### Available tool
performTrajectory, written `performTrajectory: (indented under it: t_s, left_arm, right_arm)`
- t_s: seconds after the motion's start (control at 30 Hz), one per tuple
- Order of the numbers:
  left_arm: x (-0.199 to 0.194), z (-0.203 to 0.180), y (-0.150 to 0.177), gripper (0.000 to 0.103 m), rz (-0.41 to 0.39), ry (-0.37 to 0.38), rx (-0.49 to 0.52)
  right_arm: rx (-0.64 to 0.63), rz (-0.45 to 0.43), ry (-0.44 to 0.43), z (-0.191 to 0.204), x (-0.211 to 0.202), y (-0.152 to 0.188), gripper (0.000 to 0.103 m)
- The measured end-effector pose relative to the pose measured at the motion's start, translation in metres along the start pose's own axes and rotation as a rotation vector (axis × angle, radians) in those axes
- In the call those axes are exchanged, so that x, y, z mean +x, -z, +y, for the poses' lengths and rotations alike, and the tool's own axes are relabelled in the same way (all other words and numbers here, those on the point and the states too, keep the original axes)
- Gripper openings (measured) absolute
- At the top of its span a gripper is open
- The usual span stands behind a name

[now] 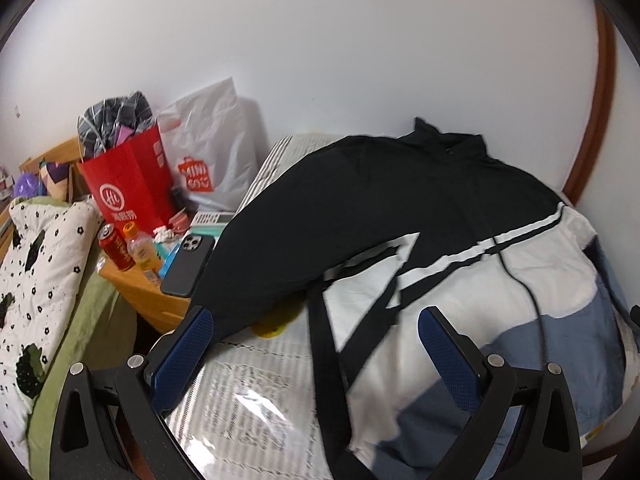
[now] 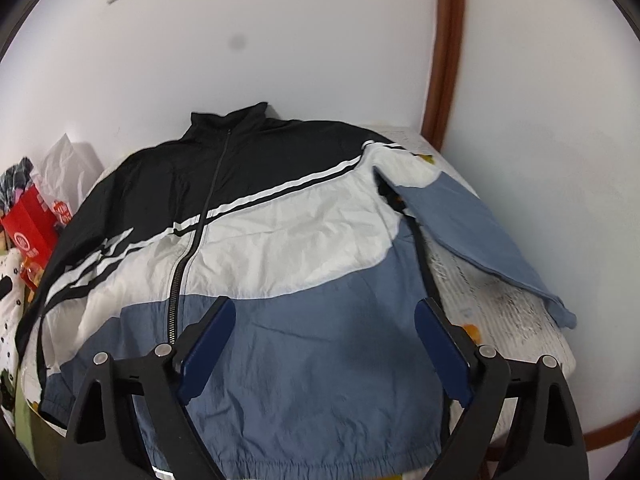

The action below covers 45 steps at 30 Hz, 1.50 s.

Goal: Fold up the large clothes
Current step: 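Lower the left tool to the black sleeve and close on its cuff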

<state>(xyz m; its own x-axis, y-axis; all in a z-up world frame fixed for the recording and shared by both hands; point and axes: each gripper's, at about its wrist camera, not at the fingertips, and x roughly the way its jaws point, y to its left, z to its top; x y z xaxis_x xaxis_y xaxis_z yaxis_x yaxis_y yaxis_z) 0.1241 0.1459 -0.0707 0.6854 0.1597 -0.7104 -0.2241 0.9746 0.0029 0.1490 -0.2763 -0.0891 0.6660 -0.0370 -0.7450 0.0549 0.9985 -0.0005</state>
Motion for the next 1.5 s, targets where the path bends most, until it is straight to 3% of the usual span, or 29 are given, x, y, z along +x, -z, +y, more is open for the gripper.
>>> performTrajectory:
  t_s: [0.33,0.7,0.9,1.03,1.1,1.27,1.33,1.5]
  left_arm:
    - [0.037,0.033,0.001,0.103,0.044,-0.003,-0.028]
    - [0.067,0.089,0.039,0.102,0.122,-0.028,-0.040]
    - [0.087,0.096,0.052,0.094,0.178,-0.046,-0.029]
    - [0.094,0.102,0.052,0.084,0.171,-0.041,-0.052]
    - [0.097,0.105,0.051,0.073,0.160,-0.037,-0.075]
    - [0.099,0.111,0.044,0.020,0.122,-0.064,-0.112]
    - [0.097,0.112,0.039,0.009,0.115,-0.045,-0.126]
    - [0.082,0.108,0.017,0.007,0.071,-0.048,-0.144]
  right_arm:
    - [0.014,0.080,0.026,0.007,0.036,0.000,0.090]
    - [-0.014,0.117,0.010,0.036,0.053,-0.001,0.090]
    - [-0.064,0.125,0.002,0.055,0.057,0.000,0.090]
    - [-0.068,0.140,0.020,0.055,0.062,0.001,0.090]
    - [-0.062,0.147,0.032,0.054,0.065,0.001,0.090]
    - [-0.057,0.155,0.046,0.051,0.067,-0.002,0.090]
    - [-0.059,0.144,0.043,0.051,0.064,-0.005,0.090]
    - [-0.071,0.112,0.028,0.049,0.056,-0.015,0.090]
